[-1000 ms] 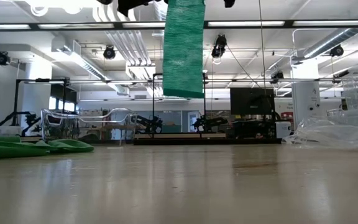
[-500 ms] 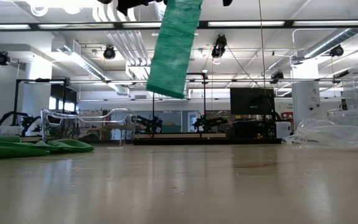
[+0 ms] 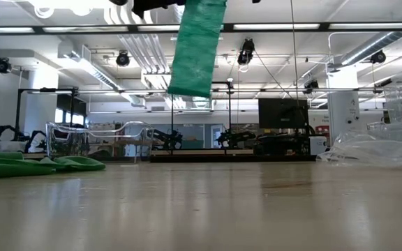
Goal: Roll bandage
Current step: Roll the blue bandage
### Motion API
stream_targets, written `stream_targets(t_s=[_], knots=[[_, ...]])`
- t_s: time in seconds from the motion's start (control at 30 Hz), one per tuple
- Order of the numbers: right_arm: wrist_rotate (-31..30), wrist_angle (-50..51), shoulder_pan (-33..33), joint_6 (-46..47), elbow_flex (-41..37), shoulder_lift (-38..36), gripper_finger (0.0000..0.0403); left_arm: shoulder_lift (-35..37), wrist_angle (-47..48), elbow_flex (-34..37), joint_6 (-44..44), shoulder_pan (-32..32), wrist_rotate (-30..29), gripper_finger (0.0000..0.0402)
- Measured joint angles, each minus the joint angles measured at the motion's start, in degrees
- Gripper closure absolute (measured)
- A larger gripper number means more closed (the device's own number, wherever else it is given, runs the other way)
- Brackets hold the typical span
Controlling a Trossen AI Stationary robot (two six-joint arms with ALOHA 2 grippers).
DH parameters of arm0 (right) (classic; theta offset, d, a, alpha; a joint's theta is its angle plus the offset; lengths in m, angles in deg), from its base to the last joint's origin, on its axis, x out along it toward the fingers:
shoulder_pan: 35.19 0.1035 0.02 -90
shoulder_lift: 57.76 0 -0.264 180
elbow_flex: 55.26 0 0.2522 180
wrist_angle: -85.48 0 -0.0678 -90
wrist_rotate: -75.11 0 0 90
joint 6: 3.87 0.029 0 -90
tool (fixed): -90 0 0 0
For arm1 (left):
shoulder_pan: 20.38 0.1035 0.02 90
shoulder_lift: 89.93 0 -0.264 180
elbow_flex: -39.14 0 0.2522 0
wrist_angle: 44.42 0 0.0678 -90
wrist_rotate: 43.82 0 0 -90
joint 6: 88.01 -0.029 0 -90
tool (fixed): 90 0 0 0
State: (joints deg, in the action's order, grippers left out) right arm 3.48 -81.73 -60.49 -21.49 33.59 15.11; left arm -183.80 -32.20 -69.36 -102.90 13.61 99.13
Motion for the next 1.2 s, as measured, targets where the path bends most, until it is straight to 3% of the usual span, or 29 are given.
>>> stream_targets(t_s=[0.23,0.4,0.5,0.7,0.93,1.1,1.2], knots=[[-0.5,-0.5,0.0,0.4,0.0,1.2,0.0391,0.0,-1.4,0.0,1.0,-1.6,-0.6,0.0169],[-2.9,-0.7,0.0,0.8,0.0,1.9,0.0378,0.0,-1.9,0.0,3.1,-1.9,-4.2,0.0185],[-3.5,0.1,0.0,0.0,0.0,1.8,0.0371,0.1,-1.8,0.0,5.3,-1.5,-4.5,0.0231],[-3.5,2.8,0.0,-2.7,0.0,0.8,0.0349,0.7,-0.8,0.0,6.8,-0.2,-4.4,0.0376],[-3.7,5.1,0.0,-7.4,-0.1,-2.0,0.0288,1.1,0.0,0.0,6.2,0.4,-4.3,0.0368],[-3.4,-0.5,0.1,-5.6,-0.1,-2.5,0.0242,1.1,1.0,0.0,3.7,0.4,-4.0,0.0381],[-3.4,-4.7,0.1,-2.4,-0.1,-0.9,0.0236,1.1,0.9,0.0,3.0,0.4,-4.0,0.0381]])
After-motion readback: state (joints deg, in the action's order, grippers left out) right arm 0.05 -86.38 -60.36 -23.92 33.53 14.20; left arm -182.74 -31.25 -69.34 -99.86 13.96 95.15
